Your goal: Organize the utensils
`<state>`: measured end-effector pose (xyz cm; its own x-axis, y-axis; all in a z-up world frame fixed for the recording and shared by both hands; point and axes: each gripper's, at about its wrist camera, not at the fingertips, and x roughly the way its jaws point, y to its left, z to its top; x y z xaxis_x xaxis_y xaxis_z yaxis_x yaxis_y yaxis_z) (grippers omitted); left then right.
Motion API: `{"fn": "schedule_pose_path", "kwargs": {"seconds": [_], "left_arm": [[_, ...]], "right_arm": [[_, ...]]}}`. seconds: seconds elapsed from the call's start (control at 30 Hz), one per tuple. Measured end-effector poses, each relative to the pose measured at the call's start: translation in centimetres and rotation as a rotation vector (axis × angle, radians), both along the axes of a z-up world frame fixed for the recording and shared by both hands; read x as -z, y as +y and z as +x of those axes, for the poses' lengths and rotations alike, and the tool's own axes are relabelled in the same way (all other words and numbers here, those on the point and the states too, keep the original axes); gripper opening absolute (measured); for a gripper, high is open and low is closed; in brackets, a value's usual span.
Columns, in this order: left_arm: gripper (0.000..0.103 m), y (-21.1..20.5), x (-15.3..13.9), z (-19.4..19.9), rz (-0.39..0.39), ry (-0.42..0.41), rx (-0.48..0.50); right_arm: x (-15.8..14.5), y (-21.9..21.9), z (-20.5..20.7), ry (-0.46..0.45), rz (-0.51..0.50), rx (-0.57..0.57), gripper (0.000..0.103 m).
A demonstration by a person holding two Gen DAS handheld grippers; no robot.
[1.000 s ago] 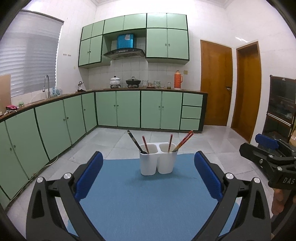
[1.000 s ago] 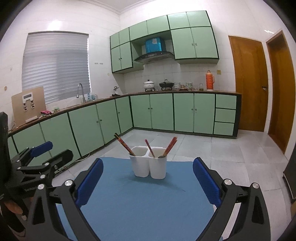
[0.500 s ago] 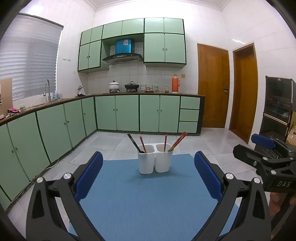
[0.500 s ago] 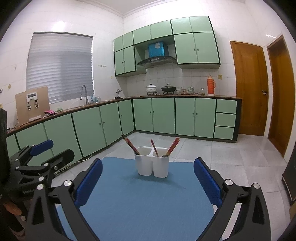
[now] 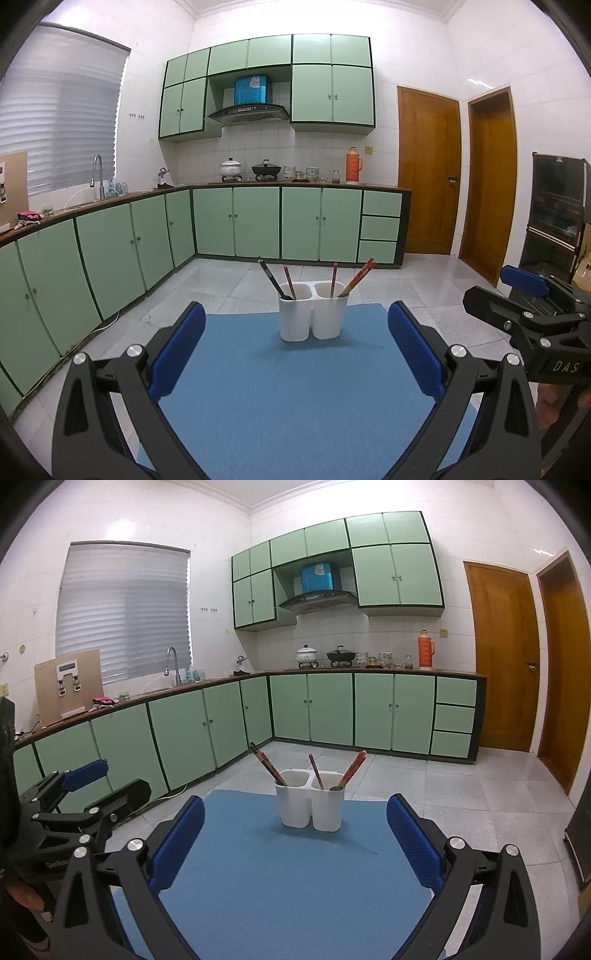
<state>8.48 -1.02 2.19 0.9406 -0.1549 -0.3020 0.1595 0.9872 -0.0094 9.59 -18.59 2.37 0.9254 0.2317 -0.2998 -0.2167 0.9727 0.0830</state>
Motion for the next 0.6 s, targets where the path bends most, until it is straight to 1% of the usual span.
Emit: {"fn": "schedule_pose_path", "kwargs": {"seconds": [0.6], "left_arm": [[0.096,0.06,-0.02,-0.03,-0.001,-0.001,0.001]], "right_arm": [[0.01,0.23,0.00,-0.001,0.000,0.000,0.097]]}}
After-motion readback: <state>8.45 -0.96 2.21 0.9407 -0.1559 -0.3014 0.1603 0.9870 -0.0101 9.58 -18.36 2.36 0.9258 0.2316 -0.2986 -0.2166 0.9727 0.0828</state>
